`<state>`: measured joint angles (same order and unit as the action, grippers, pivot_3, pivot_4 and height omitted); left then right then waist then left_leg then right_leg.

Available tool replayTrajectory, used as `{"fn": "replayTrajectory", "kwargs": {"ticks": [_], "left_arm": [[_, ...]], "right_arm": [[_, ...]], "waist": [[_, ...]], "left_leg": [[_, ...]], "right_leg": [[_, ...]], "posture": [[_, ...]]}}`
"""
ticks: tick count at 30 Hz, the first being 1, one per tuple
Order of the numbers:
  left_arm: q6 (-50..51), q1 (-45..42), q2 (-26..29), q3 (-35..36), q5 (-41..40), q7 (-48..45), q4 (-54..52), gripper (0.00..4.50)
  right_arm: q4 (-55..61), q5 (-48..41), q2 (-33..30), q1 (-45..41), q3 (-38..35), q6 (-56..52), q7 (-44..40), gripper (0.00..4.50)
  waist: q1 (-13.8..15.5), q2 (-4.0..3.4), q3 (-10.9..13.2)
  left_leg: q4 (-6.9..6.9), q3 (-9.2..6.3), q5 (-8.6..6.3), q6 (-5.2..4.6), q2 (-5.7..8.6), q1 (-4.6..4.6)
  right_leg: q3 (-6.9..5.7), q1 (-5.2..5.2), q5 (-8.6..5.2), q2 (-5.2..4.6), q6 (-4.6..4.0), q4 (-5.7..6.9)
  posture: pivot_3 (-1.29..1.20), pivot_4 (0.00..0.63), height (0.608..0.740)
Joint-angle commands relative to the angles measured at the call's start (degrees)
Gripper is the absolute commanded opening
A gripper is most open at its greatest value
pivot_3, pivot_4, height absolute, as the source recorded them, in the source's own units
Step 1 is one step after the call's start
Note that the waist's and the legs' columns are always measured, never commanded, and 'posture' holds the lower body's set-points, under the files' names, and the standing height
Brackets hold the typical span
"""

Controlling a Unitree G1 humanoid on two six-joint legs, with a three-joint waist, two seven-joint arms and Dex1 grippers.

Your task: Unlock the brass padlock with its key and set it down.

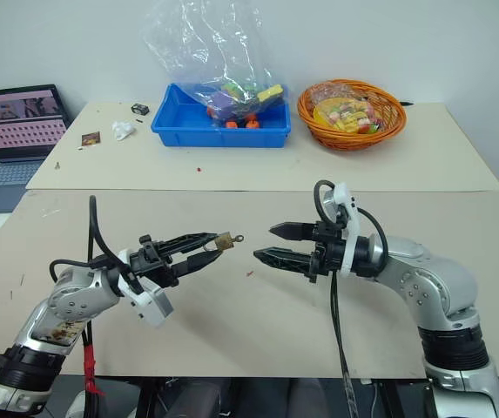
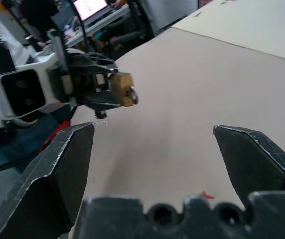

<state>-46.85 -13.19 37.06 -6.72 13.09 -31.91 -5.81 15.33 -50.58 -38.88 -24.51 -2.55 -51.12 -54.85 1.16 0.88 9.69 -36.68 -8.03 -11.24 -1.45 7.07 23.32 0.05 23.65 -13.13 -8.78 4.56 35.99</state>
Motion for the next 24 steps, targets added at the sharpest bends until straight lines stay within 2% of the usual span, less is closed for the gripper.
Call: {"fn": "replayTrajectory", "kwargs": {"ticks": [1, 9, 24], "left_arm": [[-1.7, -1.2, 0.0, -0.9, -2.6, 0.2, 0.1, 0.83], [-2.9, -3.0, 0.1, -2.5, -3.5, -0.2, 1.9, 0.83], [-3.1, -3.3, 0.4, -3.4, -4.3, -1.2, 2.2, 0.83]], "right_arm": [[-2.5, 1.1, -1.4, -3.5, 2.1, 0.3, -5.1, 4.5], [-9.8, 6.7, 1.0, -10.7, 8.9, 2.0, -10.4, 4.5], [-10.1, 5.6, 2.3, -16.1, 9.2, -1.9, -13.6, 4.5]], "waist": [[-0.2, 0.01, 0.0], [-1.1, 0.02, 0.0], [-1.2, 0.02, 0.0]], "left_leg": [[0.0, 0.06, 0.0, 0.0, 0.0, 0.01], [0.0, 0.48, 0.0, -0.01, -0.14, 0.05], [-0.01, 0.52, -0.01, -0.02, -0.14, 0.07]], "right_leg": [[0.05, 0.05, 0.03, 0.0, -0.04, 0.01], [0.52, 0.44, 0.16, 0.16, -0.15, 0.22], [0.59, 0.53, 0.29, 0.19, -0.28, 0.22]], "posture": [[0.0, 0.15, 0.74], [0.0, 0.15, 0.74], [0.0, 0.15, 0.74]]}}
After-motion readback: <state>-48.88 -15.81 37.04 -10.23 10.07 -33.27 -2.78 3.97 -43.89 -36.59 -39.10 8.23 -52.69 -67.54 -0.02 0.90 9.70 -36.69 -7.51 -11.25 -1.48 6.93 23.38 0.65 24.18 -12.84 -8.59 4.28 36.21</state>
